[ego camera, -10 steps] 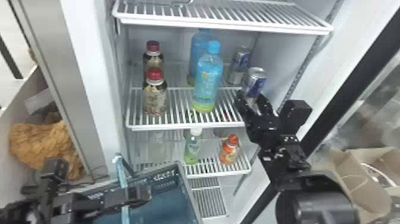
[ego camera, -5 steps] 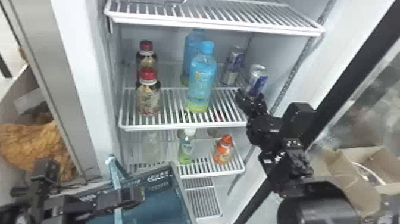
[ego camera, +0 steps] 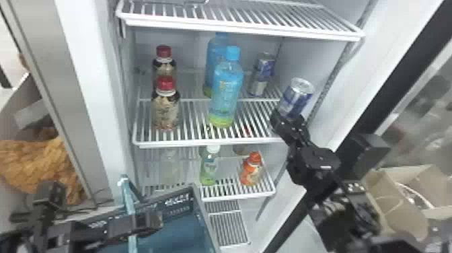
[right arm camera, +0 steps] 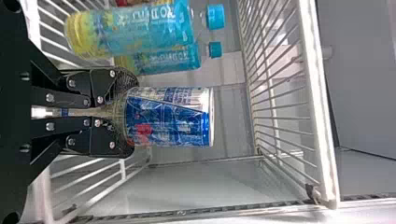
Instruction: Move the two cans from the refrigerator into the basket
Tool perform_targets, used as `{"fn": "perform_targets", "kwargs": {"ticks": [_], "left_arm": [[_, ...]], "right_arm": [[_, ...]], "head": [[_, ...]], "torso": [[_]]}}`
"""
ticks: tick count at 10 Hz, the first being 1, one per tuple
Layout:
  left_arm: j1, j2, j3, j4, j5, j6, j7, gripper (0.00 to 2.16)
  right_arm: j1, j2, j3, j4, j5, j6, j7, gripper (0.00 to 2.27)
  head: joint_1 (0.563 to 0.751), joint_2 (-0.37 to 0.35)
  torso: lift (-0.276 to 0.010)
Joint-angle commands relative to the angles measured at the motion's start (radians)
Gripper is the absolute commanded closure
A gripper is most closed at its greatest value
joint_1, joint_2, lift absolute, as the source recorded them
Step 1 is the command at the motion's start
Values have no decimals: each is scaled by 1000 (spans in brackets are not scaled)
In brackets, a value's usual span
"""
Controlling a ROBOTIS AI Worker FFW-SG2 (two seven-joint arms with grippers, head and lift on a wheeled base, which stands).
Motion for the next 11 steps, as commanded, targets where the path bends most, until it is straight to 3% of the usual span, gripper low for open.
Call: {"fn": "perform_targets", "kwargs": {"ticks": [1, 6, 9, 11], "left_arm": [[0, -1, 0, 0, 0, 0, 0, 1191], [2, -1, 2, 0, 0, 0, 0, 1190], [0, -1, 2, 0, 0, 0, 0, 1191], [0, -3, 2, 0, 0, 0, 0, 1191]], "right_arm": [[72, -4, -2, -76, -14, 4, 0, 1276], [340, -27, -4, -356, -107, 134, 46, 1276], [445, -27, -36, -461, -115, 259, 127, 1276], [463, -27, -38, -476, -111, 350, 193, 1276]], "head": [[695, -222], [695, -195], [695, -166], [695, -147]], "torso": [[-25], [-25], [-25], [-25]]}}
